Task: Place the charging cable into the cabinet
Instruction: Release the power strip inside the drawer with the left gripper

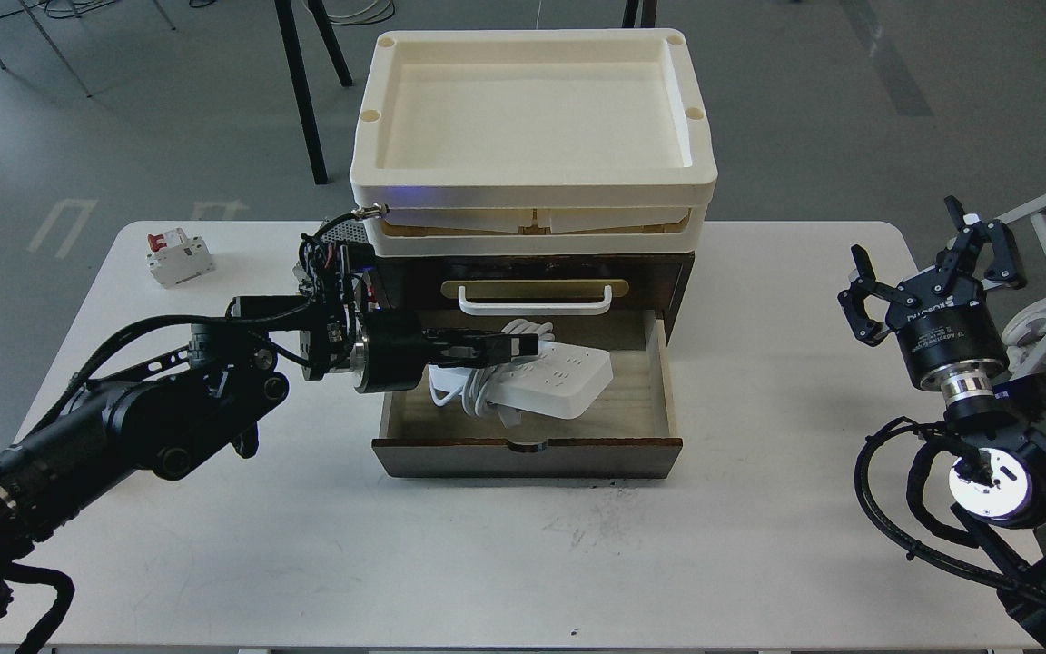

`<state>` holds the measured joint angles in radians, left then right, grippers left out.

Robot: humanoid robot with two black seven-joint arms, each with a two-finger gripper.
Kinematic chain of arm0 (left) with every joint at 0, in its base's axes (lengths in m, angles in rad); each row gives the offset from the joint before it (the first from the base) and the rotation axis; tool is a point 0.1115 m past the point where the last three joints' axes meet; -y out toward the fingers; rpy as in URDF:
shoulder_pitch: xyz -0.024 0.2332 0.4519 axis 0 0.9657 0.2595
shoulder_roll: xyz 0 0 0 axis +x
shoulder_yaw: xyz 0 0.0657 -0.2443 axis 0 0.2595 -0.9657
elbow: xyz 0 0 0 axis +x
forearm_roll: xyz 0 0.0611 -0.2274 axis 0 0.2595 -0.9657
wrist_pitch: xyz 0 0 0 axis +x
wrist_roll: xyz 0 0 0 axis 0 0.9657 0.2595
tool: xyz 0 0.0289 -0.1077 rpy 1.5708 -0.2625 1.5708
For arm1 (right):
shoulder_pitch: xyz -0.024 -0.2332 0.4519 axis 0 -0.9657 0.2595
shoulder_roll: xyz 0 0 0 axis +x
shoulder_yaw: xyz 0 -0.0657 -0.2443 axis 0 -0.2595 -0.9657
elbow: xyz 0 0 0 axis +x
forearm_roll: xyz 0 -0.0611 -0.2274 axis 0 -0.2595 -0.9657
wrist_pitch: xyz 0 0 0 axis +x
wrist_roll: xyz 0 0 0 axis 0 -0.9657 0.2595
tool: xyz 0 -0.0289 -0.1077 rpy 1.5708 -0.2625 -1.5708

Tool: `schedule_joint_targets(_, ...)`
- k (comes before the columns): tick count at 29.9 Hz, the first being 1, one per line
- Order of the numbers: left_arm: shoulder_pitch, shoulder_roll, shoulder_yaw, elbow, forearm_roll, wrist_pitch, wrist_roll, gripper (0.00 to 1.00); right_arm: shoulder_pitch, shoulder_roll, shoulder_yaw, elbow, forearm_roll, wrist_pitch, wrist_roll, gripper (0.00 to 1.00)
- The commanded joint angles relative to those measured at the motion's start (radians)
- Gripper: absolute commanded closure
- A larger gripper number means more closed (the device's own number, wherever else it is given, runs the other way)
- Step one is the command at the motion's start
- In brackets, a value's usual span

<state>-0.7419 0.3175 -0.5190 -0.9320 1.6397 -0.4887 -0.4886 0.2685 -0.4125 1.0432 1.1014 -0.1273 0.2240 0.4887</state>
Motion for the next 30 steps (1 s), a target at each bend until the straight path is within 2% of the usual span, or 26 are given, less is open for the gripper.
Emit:
schedule_joint_targets(1, -0.004, -0.021, 0.000, 0.050, 0.000, 0.000, 0.000, 0.85, 0.000, 0.000, 0.000, 0.000, 0.000, 0.000, 0.000, 0.01)
schedule_joint_targets(6, -0.005, -0.037, 0.043, 0.059, -0.003, 0.001, 0.000, 0.83, 0.000, 0.000, 0.000, 0.000, 0.000, 0.000, 0.000, 0.01)
schedule_joint_targets(9, -0.005, -0.037, 0.065, 0.059, -0.008, 0.041, 0.000, 0.77, 0.000, 0.000, 0.000, 0.000, 0.000, 0.000, 0.000, 0.01)
schedule_joint_targets(12, -0.005, -0.037, 0.065, 0.059, -0.011, 0.047, 0.000, 0.71, 0.000, 0.000, 0.001, 0.000, 0.000, 0.000, 0.000, 0.01)
schedule_joint_targets(13, -0.005, -0.037, 0.065, 0.059, -0.014, 0.047, 0.000, 0.68, 0.000, 0.000, 0.001, 0.000, 0.000, 0.000, 0.000, 0.01)
schedule_joint_targets(16, -0.007, -0.038, 0.060, 0.059, -0.023, 0.048, 0.000, 0.50, 0.000, 0.000, 0.000, 0.000, 0.000, 0.000, 0.000, 0.01)
schedule_joint_targets(20, -0.007, -0.037, 0.056, 0.056, -0.032, 0.048, 0.000, 0.37, 0.000, 0.000, 0.000, 0.000, 0.000, 0.000, 0.000, 0.01)
schedule_joint_targets(22, -0.005, -0.035, 0.053, 0.044, -0.063, 0.048, 0.000, 0.25, 0.000, 0.000, 0.000, 0.000, 0.000, 0.000, 0.000, 0.01)
schedule_joint_targets(25, -0.004, -0.031, 0.062, 0.038, -0.087, 0.047, 0.000, 0.22, 0.000, 0.000, 0.001, 0.000, 0.000, 0.000, 0.000, 0.01)
schedule_joint_targets(27, -0.001, -0.022, 0.062, 0.022, -0.092, 0.038, 0.000, 0.14, 0.000, 0.000, 0.001, 0.000, 0.000, 0.000, 0.000, 0.01)
schedule_joint_targets(30, 0.004, -0.011, 0.059, -0.011, -0.093, 0.033, 0.000, 0.09, 0.000, 0.000, 0.003, 0.000, 0.000, 0.000, 0.000, 0.01)
